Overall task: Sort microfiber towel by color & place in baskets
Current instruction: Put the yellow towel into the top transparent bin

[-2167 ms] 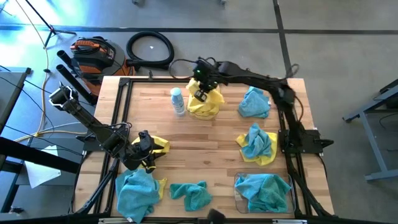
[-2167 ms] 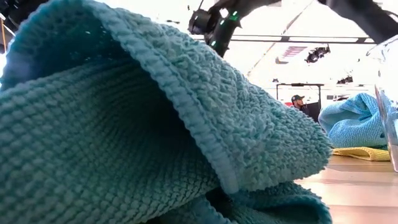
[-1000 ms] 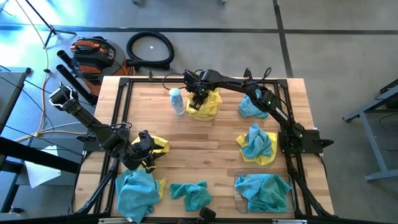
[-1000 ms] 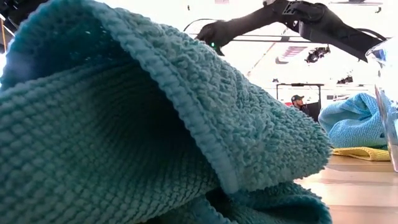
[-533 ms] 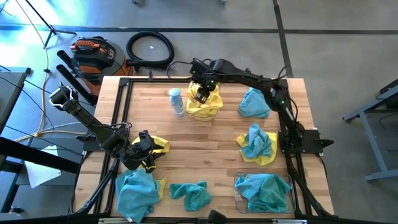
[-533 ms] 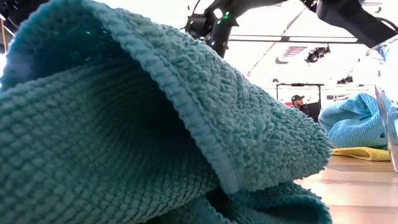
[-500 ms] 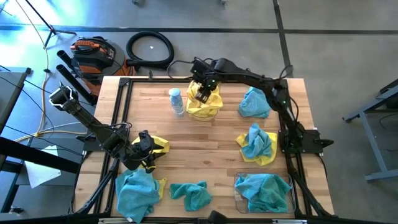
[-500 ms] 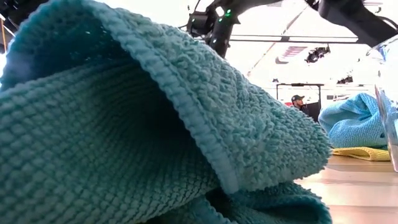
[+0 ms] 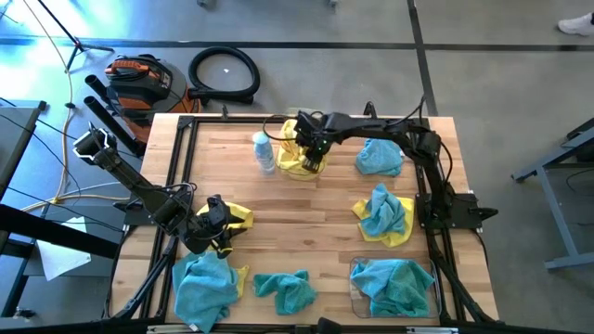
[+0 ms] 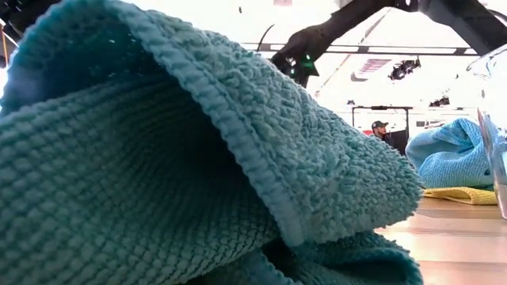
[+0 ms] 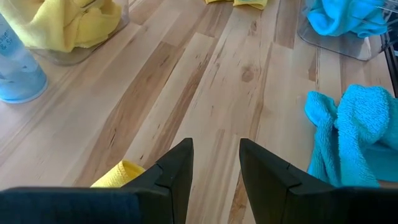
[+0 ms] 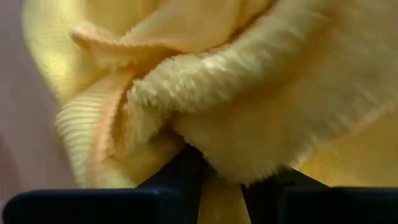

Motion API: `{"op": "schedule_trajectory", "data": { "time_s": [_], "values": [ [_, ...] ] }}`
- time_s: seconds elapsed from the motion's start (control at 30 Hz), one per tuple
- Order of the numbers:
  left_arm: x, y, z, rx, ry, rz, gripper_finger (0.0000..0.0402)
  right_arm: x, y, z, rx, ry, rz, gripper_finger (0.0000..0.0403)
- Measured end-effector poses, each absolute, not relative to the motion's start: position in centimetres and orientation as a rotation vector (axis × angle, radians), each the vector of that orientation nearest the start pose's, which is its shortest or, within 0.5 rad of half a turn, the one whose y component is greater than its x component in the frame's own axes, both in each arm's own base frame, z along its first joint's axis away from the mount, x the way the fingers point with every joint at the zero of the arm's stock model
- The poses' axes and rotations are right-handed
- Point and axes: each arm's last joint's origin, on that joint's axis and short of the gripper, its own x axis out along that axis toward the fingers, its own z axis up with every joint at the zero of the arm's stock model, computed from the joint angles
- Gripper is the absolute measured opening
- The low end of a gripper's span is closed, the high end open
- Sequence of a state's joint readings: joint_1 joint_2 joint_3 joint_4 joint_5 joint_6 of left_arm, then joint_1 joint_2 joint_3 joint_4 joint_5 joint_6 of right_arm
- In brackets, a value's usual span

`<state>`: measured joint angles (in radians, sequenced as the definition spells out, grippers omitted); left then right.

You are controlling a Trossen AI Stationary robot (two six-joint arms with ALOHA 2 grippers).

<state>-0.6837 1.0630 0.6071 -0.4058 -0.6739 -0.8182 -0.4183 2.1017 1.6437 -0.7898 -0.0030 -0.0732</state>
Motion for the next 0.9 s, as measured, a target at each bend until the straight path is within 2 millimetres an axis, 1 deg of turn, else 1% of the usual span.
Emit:
{"op": "schedule_trajectory", "data": {
  "time_s": [0.03, 0.2, 0.3, 0.43, 0.5, 0.73, 0.83, 0.9],
  "values": [
    [16.4, -11.0, 21.2, -0.247, 0.612, 0.256, 0.0117, 39.3, -17.4, 18.0, 0.208, 1.228, -0.301, 0.0090],
    [16.4, -11.0, 21.2, -0.245, 0.611, 0.259, 0.0117, 38.8, -17.7, 16.9, 0.248, 1.193, -0.283, 0.0089],
    [16.4, -11.0, 21.2, -0.243, 0.608, 0.262, 0.0117, 38.7, -18.0, 16.8, 0.296, 1.179, -0.280, 0.0089],
    [16.4, -11.0, 21.2, -0.243, 0.608, 0.262, 0.0117, 38.9, -18.5, 17.5, 0.317, 1.180, -0.298, 0.0089],
    [16.4, -11.0, 21.2, -0.243, 0.607, 0.263, 0.0117, 39.1, -18.6, 18.3, 0.320, 1.177, -0.305, 0.0089],
    [16.4, -11.0, 21.2, -0.242, 0.607, 0.264, 0.0117, 39.8, -19.0, 22.4, 0.304, 1.137, -0.325, 0.0089],
    [16.4, -11.0, 21.2, -0.244, 0.610, 0.260, 0.0117, 39.4, -18.8, 24.6, 0.283, 1.067, -0.329, 0.0089],
    [16.4, -11.0, 21.2, -0.247, 0.616, 0.253, 0.0117, 38.7, -18.5, 26.1, 0.269, 1.018, -0.334, 0.0089]
  ]
}}
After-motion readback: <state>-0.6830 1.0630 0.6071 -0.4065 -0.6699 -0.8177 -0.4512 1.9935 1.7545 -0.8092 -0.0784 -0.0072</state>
